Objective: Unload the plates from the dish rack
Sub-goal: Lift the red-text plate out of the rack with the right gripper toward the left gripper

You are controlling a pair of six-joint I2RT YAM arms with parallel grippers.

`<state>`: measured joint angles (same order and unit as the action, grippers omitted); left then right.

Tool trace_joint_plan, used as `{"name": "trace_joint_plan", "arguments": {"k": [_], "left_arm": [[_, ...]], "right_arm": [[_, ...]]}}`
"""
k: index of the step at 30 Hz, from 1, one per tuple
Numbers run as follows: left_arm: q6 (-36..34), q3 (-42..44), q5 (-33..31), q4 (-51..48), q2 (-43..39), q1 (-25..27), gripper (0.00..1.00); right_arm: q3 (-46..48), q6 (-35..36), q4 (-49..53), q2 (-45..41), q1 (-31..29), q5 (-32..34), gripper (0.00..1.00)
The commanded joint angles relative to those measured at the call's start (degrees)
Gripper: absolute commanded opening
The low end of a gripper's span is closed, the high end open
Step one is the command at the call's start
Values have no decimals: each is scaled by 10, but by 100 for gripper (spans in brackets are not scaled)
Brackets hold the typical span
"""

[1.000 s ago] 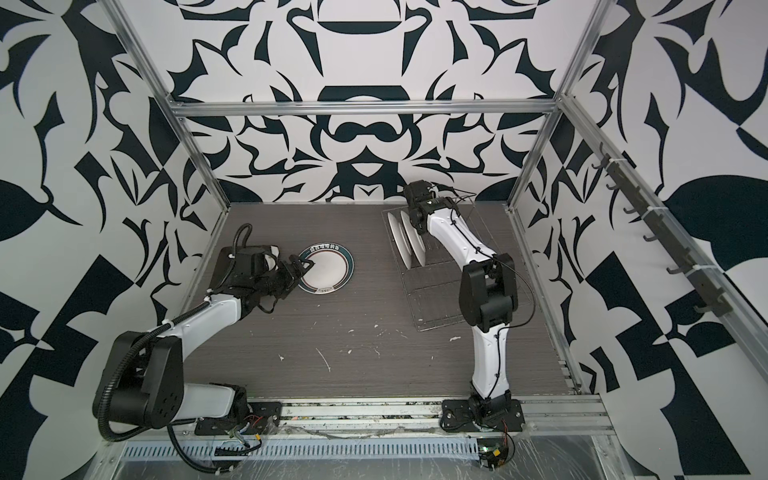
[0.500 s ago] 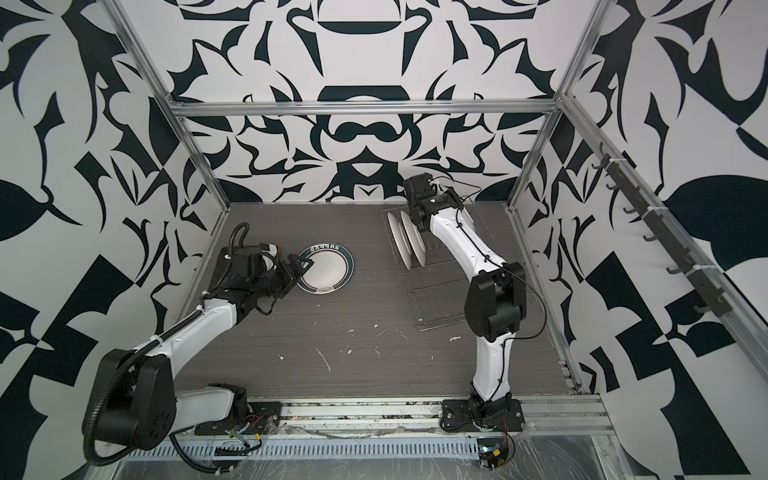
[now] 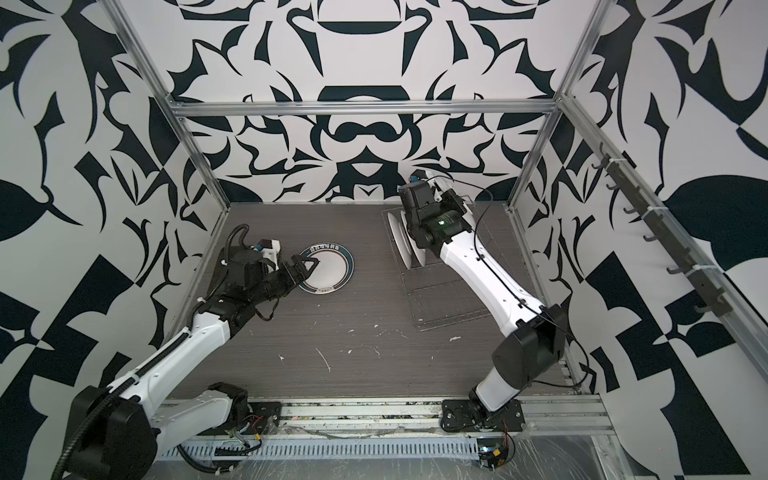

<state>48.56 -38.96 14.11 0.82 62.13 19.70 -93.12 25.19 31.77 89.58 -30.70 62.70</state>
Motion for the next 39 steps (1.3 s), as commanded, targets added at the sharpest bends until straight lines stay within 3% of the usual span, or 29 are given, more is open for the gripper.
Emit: {"name": "trace_joint_plan", "arguments": {"k": [1,6,15,24,33,39], "left_arm": [[-12,13,-32,-17,-17,19,92],[-16,19,-54,-20,-35,53,92],[-16,37,-94,-31,-81,84,92],[-20,41,-91,-36,-99,85,95],[-24,8,-34,-49,-70,85,95],[-1,21,0,-5,-54,85,95]], "right_arm": [[4,20,-79,-59,-35,58,0],[43,-2,-98,-120,-80,49,0],[131,-225,-59,-261,-81,-138,0],[211,-416,-48,-338,-80,-315,0],[332,-573,-126,-385,-81,-445,0],[392,-698,-194,-391,-81,-487,0]]}}
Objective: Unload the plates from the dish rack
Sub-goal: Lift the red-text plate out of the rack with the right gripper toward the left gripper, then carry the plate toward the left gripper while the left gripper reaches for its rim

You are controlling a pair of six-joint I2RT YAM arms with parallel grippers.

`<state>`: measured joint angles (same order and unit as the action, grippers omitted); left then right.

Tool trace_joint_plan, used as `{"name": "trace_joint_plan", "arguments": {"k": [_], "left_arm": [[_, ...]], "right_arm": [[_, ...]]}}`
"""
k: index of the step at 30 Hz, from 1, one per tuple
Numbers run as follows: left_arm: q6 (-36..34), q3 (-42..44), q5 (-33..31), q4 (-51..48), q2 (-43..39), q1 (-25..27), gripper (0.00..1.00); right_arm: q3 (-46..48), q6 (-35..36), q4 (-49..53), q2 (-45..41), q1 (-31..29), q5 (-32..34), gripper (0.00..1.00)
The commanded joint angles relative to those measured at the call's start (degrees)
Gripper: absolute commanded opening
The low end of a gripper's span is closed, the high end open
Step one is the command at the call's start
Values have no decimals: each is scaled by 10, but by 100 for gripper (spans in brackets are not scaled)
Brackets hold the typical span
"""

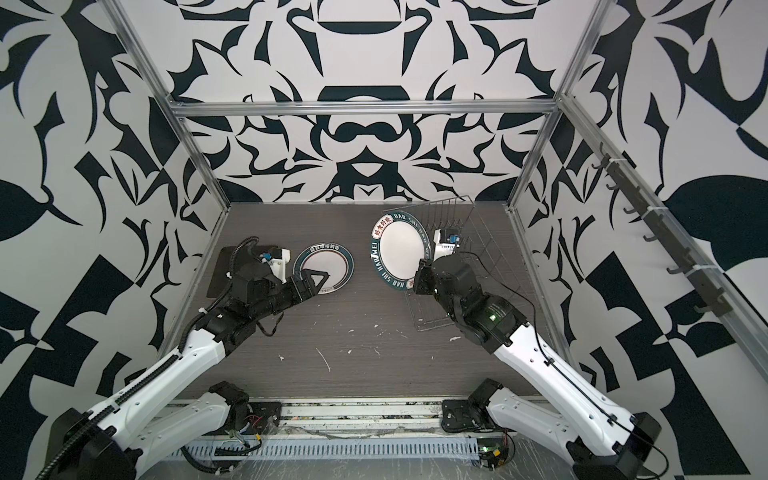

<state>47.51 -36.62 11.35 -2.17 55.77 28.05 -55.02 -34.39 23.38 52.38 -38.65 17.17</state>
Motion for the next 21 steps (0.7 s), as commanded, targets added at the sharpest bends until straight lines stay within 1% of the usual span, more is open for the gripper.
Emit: {"name": "trace_joint_plan", "arguments": {"k": [1,3,6,11,13,15,18,21], "left_arm": [[12,-3,32,29,13,1,95],[21,0,40,45,19,2,96],[33,2,52,62,25,2,96],[42,7,61,77,21,2,96],[47,10,63,84,20,2,96],[52,13,65,91,21,2,96],[56,13,65,96,20,2,96],[56,11,67,96,18,2,96]], "right_arm": [[20,-122,-120,-22,-1,-29,0],[54,-169,-166,-30,-1,-32,0],[96,-211,-221,-35,-1,-40,0],[120,-257,-232,-31,-1,-56,0],[126,-272,-234,-37,-2,-56,0],[145,-295,-259,-45,-1,-56,0],[175,-316,-287,-59,-2,-53,0],[192,-328,-294,-68,-2,-43,0]]}}
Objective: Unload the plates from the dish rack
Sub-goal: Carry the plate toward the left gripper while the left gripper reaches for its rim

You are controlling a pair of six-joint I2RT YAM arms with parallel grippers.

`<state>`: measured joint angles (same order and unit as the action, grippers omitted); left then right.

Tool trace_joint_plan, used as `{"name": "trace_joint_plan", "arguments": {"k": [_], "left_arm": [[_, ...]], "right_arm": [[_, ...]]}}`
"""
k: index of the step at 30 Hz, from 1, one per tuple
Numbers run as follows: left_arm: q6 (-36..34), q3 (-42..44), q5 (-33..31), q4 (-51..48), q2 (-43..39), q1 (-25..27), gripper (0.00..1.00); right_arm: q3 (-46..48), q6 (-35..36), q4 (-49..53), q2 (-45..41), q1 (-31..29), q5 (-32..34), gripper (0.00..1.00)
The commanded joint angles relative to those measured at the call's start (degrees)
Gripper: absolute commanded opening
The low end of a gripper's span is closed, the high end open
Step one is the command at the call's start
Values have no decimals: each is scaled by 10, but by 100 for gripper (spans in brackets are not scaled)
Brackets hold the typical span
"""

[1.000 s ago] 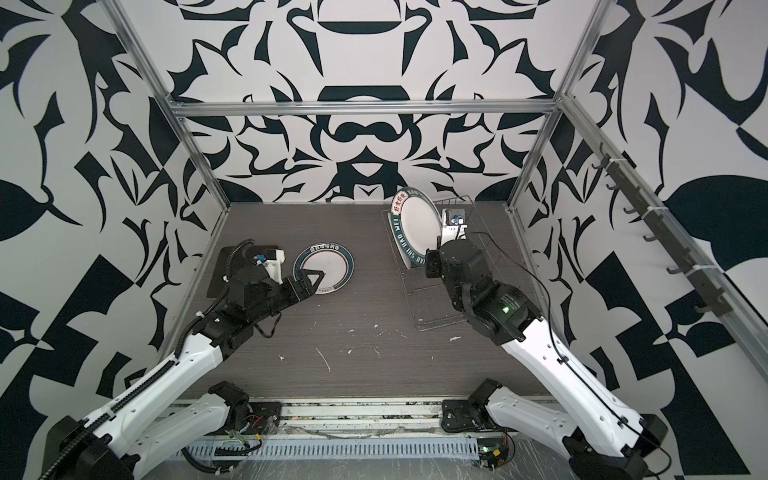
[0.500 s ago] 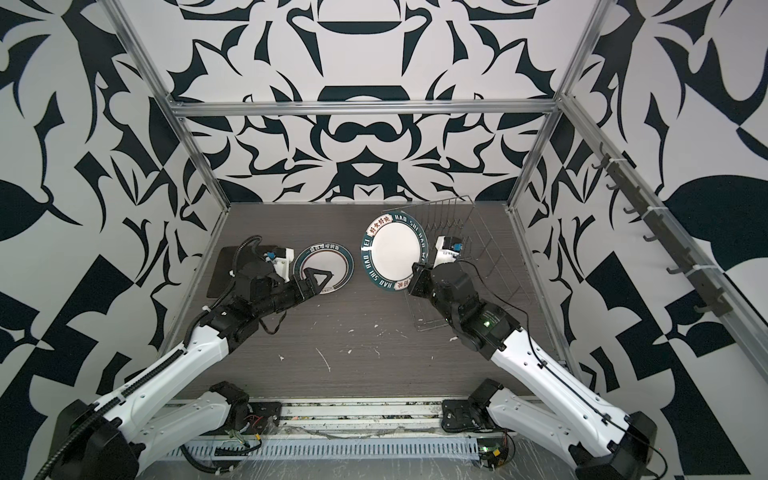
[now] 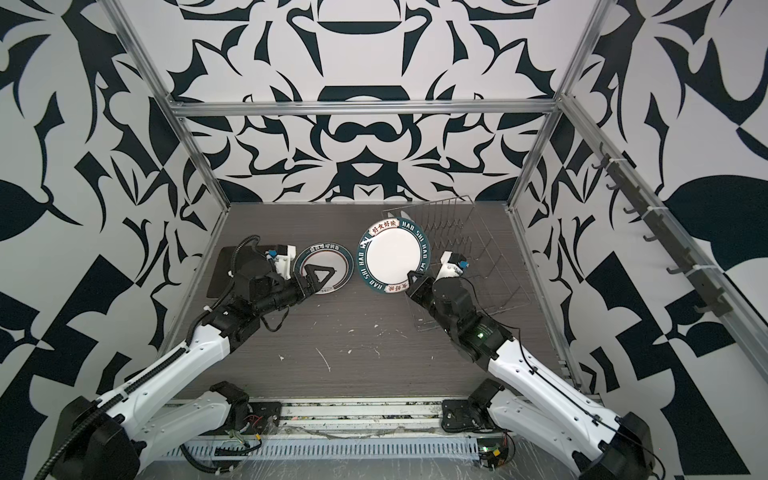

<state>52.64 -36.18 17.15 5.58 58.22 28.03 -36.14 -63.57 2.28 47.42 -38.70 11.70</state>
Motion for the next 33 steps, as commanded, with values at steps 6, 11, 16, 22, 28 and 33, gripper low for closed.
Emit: {"name": "trace_joint_plan", "arguments": {"k": [6,11,16,22,28,33], "left_arm": [[11,9,10,23,-9,2,96],[22,16,18,45,-2,2,96],[22,15,24,53,8,5,96],[25,14,32,67,19,10,94],[27,14,35,76,24,14,94],[30,13,43,83,30,16,93]], "right_arm": [[9,-53,-97,-5,-1,-28,0],[14,-63,-115,9,-3,-34,0],[8,-65,-126,28,-8,-39,0],[6,-68,-146,49,-14,-46,0],[5,-85,-171,71,-22,-65,0],[8,-102,-203,88,-34,-76,0]]}}
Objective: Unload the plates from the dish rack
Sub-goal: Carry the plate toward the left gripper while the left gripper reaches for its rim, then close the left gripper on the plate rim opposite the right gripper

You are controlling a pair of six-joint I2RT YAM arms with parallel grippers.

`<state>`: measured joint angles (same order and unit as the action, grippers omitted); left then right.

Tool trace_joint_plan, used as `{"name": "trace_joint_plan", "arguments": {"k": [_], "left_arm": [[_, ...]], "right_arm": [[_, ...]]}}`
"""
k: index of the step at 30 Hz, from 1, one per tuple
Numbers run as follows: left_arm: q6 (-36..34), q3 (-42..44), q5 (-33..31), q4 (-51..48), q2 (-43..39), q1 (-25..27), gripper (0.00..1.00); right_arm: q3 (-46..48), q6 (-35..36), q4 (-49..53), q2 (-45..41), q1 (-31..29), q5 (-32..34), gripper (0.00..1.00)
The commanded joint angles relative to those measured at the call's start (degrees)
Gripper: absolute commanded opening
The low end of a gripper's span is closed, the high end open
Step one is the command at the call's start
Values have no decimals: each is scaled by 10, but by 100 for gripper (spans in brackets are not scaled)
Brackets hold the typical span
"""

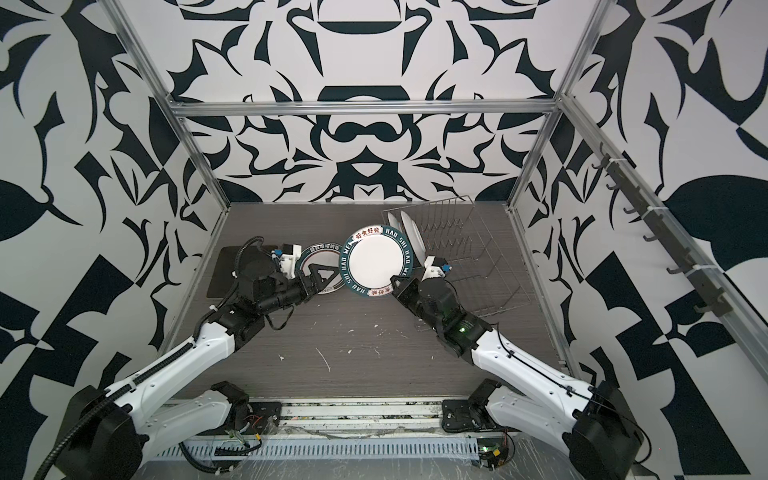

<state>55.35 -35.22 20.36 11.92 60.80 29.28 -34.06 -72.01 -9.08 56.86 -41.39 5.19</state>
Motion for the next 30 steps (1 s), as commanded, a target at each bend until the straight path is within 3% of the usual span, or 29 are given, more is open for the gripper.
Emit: {"name": "trace_joint_plan", "arguments": {"k": [1,11,30], "left_arm": [[3,4,12,21,6,3,93],[11,10,15,36,8,4,86],[19,20,10,58,10,4,61]], "right_arm": [[-11,-20,-98,-4,-10,-11,0],[-11,-31,-110,1,-30,-4,0],[9,-42,-119,-9,-52,-5,0]]}}
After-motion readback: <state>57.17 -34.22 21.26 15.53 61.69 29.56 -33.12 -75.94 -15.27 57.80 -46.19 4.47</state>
